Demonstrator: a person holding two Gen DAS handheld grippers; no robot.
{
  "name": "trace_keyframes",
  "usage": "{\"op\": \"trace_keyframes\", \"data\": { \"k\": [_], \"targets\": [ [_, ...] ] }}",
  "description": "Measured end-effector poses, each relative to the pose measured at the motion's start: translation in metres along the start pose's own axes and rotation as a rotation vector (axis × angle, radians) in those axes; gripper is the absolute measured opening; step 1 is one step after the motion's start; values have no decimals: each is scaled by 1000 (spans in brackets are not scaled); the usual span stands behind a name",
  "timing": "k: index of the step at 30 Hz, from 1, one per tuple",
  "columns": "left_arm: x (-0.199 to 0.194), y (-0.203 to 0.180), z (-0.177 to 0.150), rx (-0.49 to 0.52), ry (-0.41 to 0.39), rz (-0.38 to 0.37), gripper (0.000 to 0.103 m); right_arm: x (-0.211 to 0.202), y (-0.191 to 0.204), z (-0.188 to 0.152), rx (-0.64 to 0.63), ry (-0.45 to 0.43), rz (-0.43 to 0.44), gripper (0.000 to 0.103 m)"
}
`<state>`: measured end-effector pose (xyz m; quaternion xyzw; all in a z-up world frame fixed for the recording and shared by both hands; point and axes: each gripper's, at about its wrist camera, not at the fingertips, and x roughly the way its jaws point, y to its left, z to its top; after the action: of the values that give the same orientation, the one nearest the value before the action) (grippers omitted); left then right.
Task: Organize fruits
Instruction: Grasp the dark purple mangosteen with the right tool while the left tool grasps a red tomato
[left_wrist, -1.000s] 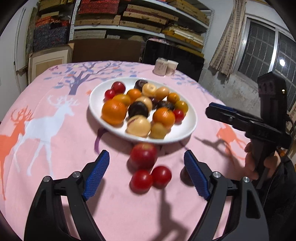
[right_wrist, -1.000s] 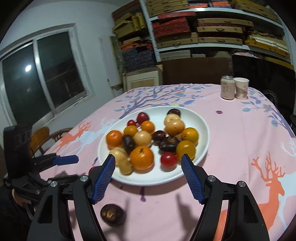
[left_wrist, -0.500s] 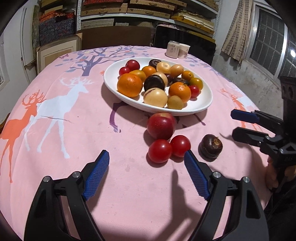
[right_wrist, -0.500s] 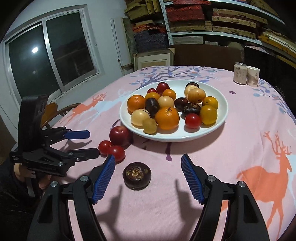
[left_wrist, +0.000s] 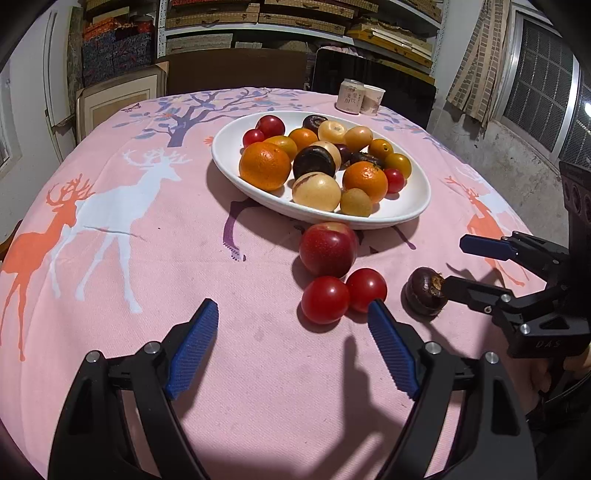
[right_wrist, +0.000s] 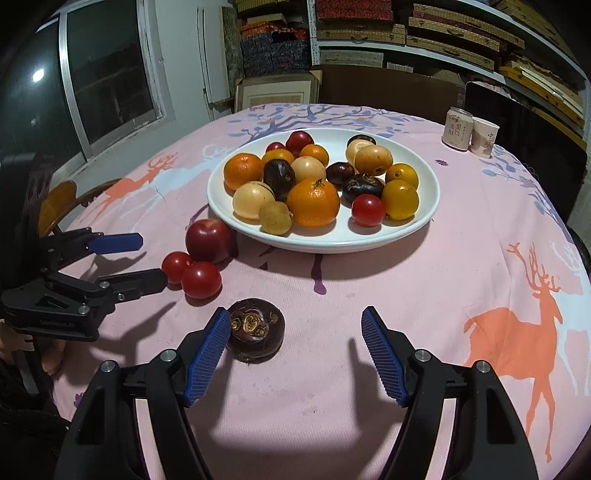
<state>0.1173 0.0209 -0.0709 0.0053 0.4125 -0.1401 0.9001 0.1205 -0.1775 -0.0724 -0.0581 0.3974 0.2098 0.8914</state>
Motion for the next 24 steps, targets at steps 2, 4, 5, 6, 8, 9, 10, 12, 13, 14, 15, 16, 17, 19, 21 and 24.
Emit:
{"op": "trace_keyframes", "data": {
  "k": [2, 4, 5, 6, 8, 9, 10, 12, 13, 14, 15, 16, 17, 19, 21, 24],
  "targets": [
    [0, 0, 0, 0, -1, -1, 81, 3, 2, 0, -10, 16, -4, 74],
    [0, 0, 0, 0, 0, -1, 81, 6, 4, 1, -17, 33, -2, 74],
    [0, 0, 0, -1, 1, 0, 81, 8, 5, 1, -19, 38, 5, 74],
    [0, 0, -1, -1, 2, 0, 81, 10, 7, 3, -25, 46, 10, 72],
    [0, 0, -1, -2, 2, 0, 81, 14, 12, 4, -41, 61, 28, 65],
    [1, 0, -1, -2, 2, 0, 81, 15, 14, 4, -49, 65, 37, 60],
    [1, 0, 0, -3, 2, -1, 81, 15, 15, 4, -58, 65, 42, 52],
    [1, 0, 0, -3, 3, -1, 81, 13, 18, 3, -74, 56, 57, 39],
    [1, 0, 0, -2, 3, 0, 81, 12, 19, 2, -78, 51, 56, 39],
    [1, 0, 0, -2, 2, -1, 81, 11, 20, 1, -78, 47, 53, 39],
    [1, 0, 0, -3, 1, -1, 81, 10, 19, 1, -74, 44, 56, 38],
    [1, 0, 0, -3, 1, -2, 81, 9, 19, 1, -71, 42, 60, 37],
    [1, 0, -1, -2, 1, -4, 81, 9, 18, 1, -69, 38, 63, 36],
    [1, 0, -1, 0, 1, -4, 81, 7, 17, 1, -62, 29, 69, 30],
    [1, -2, -1, 7, 6, 1, 81, 3, 13, 1, -44, 11, 82, 22],
    [4, -10, -3, 48, 28, 29, 81, 0, 0, -1, -2, 5, 100, 19]
  ]
}}
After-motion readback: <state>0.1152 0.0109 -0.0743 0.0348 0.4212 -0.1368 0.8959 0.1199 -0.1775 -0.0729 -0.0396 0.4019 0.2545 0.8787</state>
